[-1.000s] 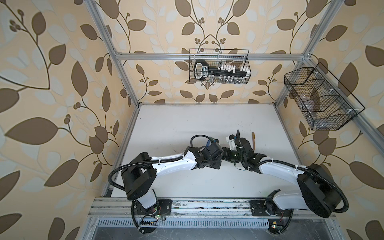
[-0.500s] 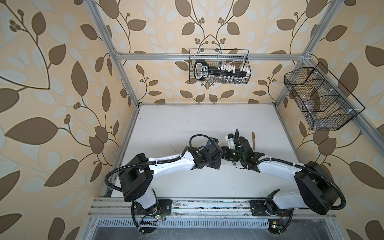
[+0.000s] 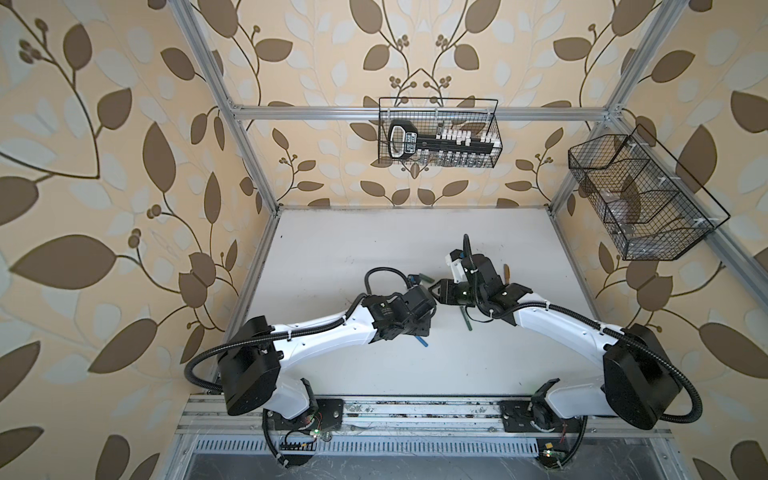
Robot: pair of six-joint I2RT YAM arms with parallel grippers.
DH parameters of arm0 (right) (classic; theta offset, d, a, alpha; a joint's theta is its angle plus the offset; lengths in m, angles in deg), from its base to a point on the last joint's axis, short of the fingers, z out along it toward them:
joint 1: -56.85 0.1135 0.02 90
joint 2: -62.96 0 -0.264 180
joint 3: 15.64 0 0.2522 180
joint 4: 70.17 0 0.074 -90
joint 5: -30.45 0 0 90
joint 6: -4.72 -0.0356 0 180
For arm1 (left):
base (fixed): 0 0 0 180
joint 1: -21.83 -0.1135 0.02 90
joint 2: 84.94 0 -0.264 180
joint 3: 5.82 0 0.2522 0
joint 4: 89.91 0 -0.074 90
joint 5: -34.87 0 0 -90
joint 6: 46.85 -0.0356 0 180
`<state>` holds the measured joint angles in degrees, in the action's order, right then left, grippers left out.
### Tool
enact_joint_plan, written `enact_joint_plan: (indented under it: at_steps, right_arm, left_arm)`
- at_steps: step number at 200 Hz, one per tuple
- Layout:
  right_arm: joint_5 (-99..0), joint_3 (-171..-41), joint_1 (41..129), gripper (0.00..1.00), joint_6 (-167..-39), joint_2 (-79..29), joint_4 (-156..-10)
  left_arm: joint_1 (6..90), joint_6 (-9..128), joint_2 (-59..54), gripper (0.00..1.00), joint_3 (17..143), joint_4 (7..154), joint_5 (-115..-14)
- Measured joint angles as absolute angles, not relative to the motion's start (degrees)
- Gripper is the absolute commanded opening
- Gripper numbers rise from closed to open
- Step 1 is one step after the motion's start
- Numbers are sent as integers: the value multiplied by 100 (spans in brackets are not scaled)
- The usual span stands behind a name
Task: Insert the pens into the pen caps
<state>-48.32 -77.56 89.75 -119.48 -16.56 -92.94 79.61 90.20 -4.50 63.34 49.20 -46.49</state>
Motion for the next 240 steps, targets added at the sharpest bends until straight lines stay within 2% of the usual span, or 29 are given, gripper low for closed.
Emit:
enact_joint_plan:
  at_steps: [34,62,111,159,175,221,240]
  right_arm:
    - [-4861,-7243,8684,47,-11788,-1316,-9655]
    - [-4857,-6790,8374,51,-11780,-677,-9867]
    - [-4673,-6325,7782,53,-11782,597,-10127]
    - [-4474,-6065,7515,53,-11804,1113,-10348]
    - [-4417,-6045,7509,54,-11825,1150,-10394]
    - [-4299,-6010,7509,53,-11893,1257,-10392]
    - [-4288,-6010,7509,53,-11915,1292,-10394]
  left_arm:
    - [7961,9925,-454,50,5617,4898,-4625]
    - [7961,10238,1,57,5728,4885,-4562]
    - [7870,10474,820,56,5870,5239,-4592]
    - [7592,10476,973,58,5938,5481,-4603]
    - [7441,10428,1056,56,6008,5586,-4614]
    - [7146,10006,1389,41,6332,5768,-4754]
    - [7124,9647,1701,31,6725,5654,-4798]
